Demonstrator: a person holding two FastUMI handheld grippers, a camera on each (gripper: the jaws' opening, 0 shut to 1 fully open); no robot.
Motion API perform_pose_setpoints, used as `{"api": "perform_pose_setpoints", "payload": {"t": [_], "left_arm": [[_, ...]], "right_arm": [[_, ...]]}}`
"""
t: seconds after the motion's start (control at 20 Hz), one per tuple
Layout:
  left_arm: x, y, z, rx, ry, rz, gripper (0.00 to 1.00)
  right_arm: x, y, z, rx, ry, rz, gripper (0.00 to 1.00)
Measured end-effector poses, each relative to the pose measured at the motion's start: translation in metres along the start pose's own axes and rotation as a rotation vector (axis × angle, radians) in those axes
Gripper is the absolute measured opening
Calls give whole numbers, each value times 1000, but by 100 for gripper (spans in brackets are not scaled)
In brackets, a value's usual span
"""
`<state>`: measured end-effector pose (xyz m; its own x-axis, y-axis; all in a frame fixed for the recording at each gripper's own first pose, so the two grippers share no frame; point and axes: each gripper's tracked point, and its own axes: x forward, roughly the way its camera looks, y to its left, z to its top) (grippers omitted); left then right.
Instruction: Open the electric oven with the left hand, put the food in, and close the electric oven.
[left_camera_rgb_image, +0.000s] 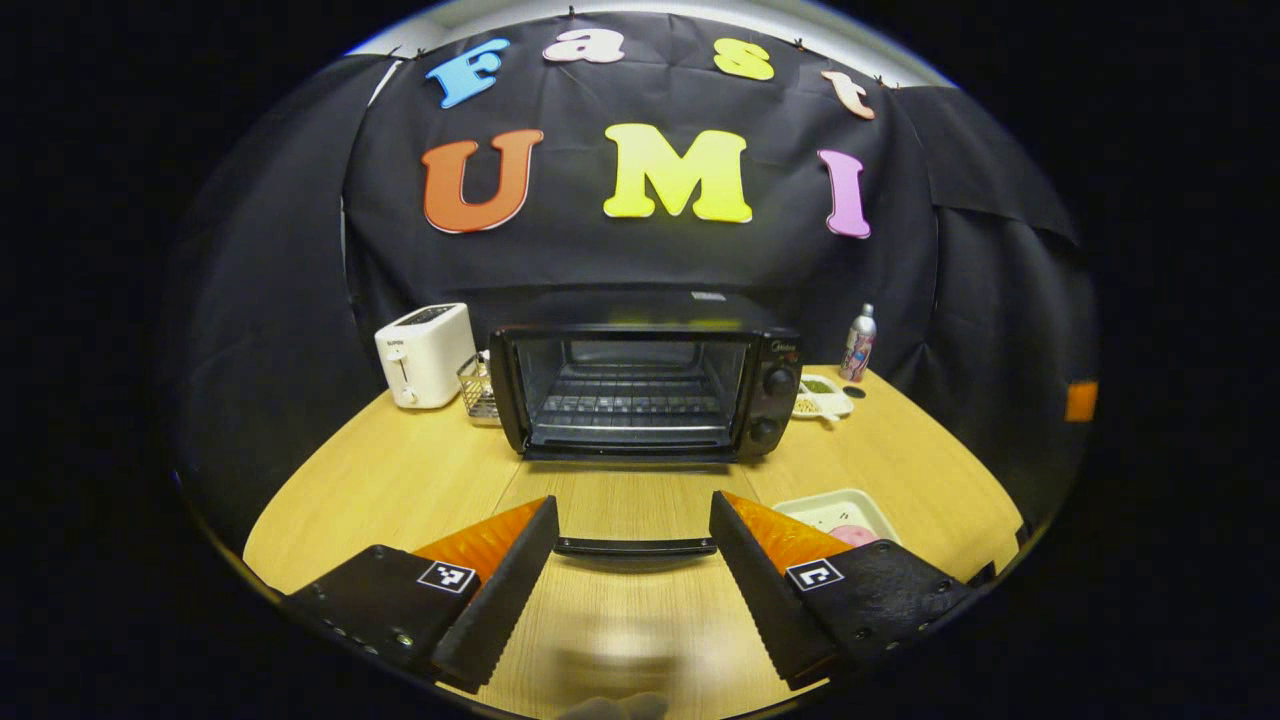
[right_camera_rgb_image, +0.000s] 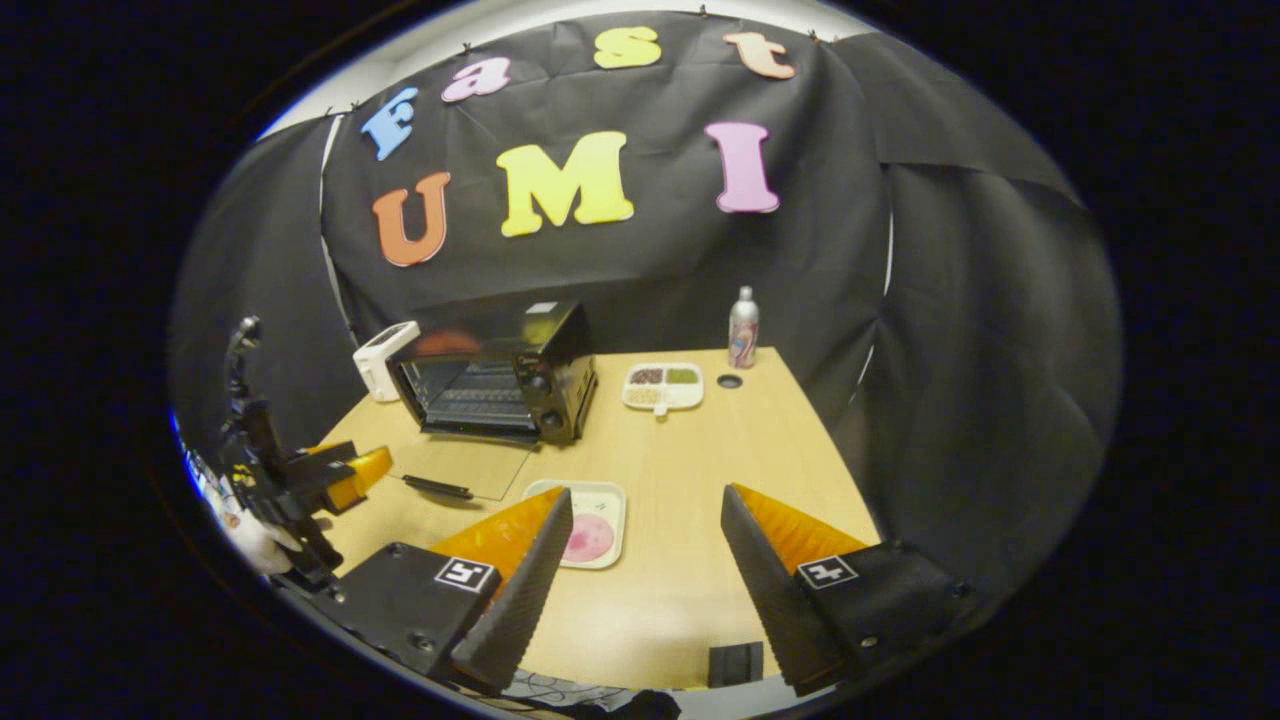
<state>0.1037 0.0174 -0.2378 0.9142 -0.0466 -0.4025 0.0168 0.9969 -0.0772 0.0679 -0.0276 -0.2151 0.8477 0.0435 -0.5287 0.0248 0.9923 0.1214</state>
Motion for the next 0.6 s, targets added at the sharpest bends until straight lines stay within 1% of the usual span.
{"api": "perform_pose_setpoints", "payload": {"t": [0.05, 0.1, 0.15, 0.2, 0.25, 0.35, 0.4, 0.45, 0.5, 0.6], "left_arm": [[-13, 1, 9, 7, -16, 6, 97], [-25, 0, 20, 20, -36, 9, 97], [-35, 0, 29, 31, -55, 10, 97], [-45, 0, 38, 32, -67, 16, 97], [-55, 1, 46, 25, -79, 24, 97], [-73, 2, 63, 10, -104, 51, 97], [-79, 2, 70, 6, -112, 62, 97], [-85, 2, 77, 3, -121, 80, 97], [-90, 1, 84, 5, -129, 94, 97], [-97, 1, 91, 19, -135, 136, 96]], "right_arm": [[17, -1, -8, 10, 36, 19, 93], [35, 0, -20, 25, 78, 33, 82], [52, 1, -29, 41, 116, 50, 81], [70, 3, -40, 55, 152, 71, 85], [85, 4, -47, 68, 186, 88, 77], [113, 4, -66, 84, 255, 116, 74], [126, 5, -72, 94, 283, 131, 70], [140, 6, -80, 101, 311, 144, 67], [151, 8, -86, 109, 343, 157, 62], [170, 13, -95, 116, 400, 196, 57]]}}
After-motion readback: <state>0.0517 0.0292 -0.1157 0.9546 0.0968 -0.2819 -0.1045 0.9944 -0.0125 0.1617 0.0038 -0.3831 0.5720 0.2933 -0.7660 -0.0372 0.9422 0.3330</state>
